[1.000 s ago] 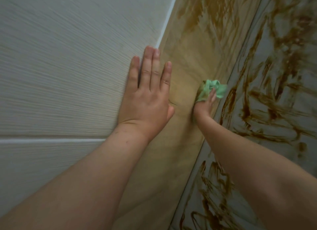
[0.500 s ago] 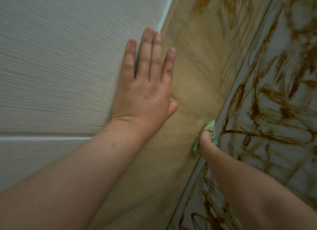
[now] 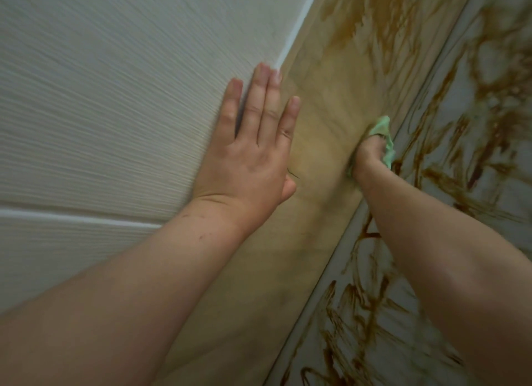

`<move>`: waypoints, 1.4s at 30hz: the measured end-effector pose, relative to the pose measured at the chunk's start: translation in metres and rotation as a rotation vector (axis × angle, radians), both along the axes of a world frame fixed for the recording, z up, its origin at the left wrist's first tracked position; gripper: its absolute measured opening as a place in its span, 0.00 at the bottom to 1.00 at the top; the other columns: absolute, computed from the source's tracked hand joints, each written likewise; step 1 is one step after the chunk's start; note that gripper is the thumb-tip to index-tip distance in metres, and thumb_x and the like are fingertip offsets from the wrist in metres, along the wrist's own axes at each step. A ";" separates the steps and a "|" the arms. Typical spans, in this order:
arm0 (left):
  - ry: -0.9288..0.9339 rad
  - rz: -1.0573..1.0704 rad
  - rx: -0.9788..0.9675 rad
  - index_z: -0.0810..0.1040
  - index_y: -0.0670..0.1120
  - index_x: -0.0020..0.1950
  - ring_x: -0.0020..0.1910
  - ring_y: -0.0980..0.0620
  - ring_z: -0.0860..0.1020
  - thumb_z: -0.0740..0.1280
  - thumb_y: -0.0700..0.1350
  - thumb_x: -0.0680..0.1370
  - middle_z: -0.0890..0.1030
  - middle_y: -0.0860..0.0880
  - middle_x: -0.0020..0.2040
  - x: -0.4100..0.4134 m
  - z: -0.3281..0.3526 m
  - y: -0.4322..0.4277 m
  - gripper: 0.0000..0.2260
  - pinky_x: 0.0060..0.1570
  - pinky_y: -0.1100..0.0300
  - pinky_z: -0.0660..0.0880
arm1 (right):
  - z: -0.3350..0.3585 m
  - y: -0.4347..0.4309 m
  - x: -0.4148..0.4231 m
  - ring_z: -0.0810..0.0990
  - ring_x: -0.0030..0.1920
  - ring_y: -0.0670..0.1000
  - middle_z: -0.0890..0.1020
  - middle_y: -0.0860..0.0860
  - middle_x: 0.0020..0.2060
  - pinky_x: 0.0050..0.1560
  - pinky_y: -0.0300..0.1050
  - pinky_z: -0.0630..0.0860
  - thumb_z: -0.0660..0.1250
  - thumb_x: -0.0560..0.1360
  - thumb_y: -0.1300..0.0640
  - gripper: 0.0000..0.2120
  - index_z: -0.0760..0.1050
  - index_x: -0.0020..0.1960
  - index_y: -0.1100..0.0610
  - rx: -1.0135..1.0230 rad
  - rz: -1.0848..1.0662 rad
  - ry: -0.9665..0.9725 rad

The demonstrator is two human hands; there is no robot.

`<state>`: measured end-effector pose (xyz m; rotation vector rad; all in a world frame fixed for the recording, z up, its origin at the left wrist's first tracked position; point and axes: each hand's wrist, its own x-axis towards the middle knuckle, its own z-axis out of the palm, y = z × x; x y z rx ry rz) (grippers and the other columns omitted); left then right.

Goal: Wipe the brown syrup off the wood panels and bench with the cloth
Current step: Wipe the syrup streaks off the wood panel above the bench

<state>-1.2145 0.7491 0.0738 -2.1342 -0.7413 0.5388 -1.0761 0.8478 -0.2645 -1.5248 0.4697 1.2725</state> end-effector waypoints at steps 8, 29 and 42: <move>-0.032 0.022 -0.013 0.45 0.39 0.84 0.82 0.31 0.41 0.55 0.59 0.79 0.41 0.29 0.81 0.004 0.003 -0.002 0.41 0.77 0.35 0.35 | 0.205 0.007 0.024 0.51 0.82 0.60 0.50 0.58 0.83 0.79 0.57 0.48 0.50 0.87 0.50 0.30 0.45 0.85 0.54 0.370 0.213 -0.656; -0.056 -0.012 -0.053 0.50 0.37 0.84 0.81 0.28 0.46 0.56 0.58 0.80 0.43 0.26 0.80 -0.002 0.001 0.004 0.39 0.78 0.32 0.38 | 0.224 0.023 0.047 0.42 0.82 0.54 0.44 0.53 0.84 0.79 0.52 0.38 0.52 0.88 0.46 0.30 0.45 0.85 0.52 0.475 0.322 -0.896; -0.060 -0.025 -0.029 0.49 0.38 0.84 0.81 0.30 0.47 0.57 0.56 0.80 0.44 0.28 0.81 -0.003 -0.002 0.004 0.38 0.78 0.34 0.37 | 0.230 -0.031 0.028 0.41 0.83 0.62 0.38 0.54 0.83 0.81 0.68 0.46 0.48 0.87 0.50 0.31 0.37 0.84 0.52 0.353 0.555 -0.538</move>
